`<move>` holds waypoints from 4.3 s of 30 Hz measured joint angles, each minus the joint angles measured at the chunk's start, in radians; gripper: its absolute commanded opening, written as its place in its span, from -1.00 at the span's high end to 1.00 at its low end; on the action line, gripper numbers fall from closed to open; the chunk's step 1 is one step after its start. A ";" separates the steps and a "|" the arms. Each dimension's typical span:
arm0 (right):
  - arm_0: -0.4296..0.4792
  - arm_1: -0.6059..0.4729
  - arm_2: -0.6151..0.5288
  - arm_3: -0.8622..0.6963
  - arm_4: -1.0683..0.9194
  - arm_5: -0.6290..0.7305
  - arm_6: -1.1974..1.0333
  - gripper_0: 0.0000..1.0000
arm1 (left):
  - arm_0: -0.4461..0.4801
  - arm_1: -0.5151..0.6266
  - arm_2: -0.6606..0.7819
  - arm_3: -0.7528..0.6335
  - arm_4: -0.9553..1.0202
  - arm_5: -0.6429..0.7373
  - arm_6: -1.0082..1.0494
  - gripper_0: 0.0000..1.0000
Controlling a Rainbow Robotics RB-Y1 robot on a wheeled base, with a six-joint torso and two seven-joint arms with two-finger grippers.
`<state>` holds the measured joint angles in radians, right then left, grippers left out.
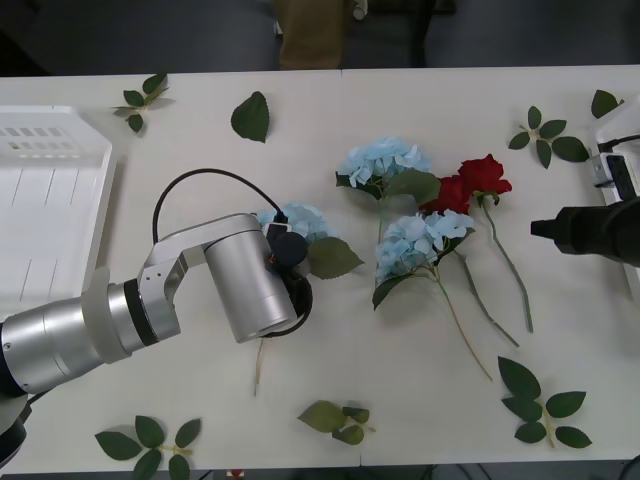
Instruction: Place the red flowers into the right box and the blue flowers into the left box. If a person shows an open palm, hand one flower to the person first, then continue sorting.
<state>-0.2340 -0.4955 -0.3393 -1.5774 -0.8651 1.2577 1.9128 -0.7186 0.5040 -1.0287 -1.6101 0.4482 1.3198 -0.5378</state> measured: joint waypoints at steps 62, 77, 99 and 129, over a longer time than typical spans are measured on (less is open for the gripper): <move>-0.191 0.041 0.139 0.163 0.129 -0.073 -0.045 1.00 | -0.001 0.588 0.821 0.515 0.367 0.048 -1.026 -1.00; -0.237 -0.192 -0.089 0.048 0.137 0.075 -0.045 1.00 | -0.001 0.582 0.821 0.503 0.377 0.083 -1.026 -1.00; -0.244 -0.257 0.137 0.568 0.600 -0.474 -0.102 0.18 | -0.001 0.267 0.898 0.181 0.581 0.217 -1.292 -1.00; -0.097 -0.357 0.410 0.109 -0.217 -0.418 -0.123 -0.62 | 0.306 -0.045 1.152 0.109 1.128 0.239 -2.289 -1.00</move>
<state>-0.3311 -0.8525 0.0705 -1.4687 -1.0818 0.8399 1.7897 -0.4122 0.4588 0.1232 -1.5013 1.5759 1.5587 -2.8268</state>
